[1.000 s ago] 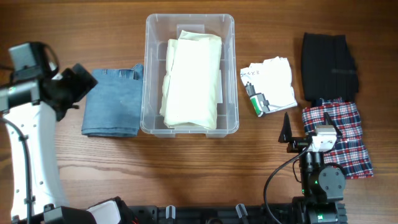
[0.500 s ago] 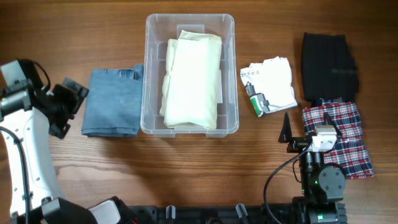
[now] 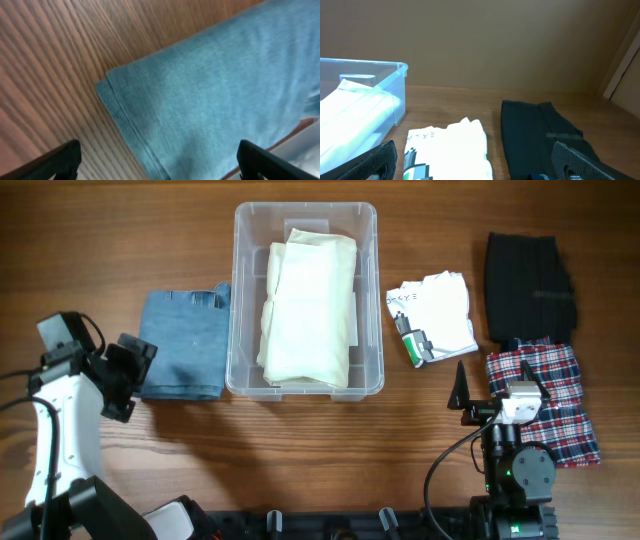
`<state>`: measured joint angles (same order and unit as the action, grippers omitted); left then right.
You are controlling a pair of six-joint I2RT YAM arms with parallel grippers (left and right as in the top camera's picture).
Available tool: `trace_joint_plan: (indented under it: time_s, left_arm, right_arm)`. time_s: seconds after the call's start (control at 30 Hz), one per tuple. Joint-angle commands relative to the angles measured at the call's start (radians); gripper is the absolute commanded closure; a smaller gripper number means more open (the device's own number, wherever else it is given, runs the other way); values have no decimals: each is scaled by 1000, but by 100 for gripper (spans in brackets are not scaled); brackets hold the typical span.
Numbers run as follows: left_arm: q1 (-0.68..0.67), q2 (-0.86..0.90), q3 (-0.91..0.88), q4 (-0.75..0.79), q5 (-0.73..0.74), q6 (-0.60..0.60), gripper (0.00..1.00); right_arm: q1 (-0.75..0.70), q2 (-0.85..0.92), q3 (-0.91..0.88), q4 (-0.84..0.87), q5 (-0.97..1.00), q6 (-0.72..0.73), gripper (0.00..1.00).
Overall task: Pack container
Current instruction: 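Move the left gripper to the folded blue denim, then grasp the blue denim's left edge with the left gripper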
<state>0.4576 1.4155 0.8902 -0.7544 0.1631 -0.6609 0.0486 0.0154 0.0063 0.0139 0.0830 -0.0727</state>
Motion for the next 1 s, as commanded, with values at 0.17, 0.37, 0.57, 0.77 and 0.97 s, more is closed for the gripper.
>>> trace_joint_plan:
  time_s: [0.17, 0.37, 0.57, 0.77, 0.97]
  left_arm:
    - [6, -13, -156, 155, 35, -36, 0]
    - [6, -13, -199, 223, 31, -84, 0]
    - [6, -13, -228, 292, 27, -112, 0]
    - [5, 0, -237, 315, 27, -140, 0]
    - [5, 43, -253, 359, 26, -187, 0]
  right_arm:
    - [-3, -4, -1, 3, 5, 9, 0]
    - [-3, -4, -1, 3, 5, 9, 0]
    - [-3, -4, -1, 3, 5, 9, 1]
    - [-3, -4, -1, 3, 5, 9, 0]
    - [-3, -4, -1, 3, 5, 8, 0]
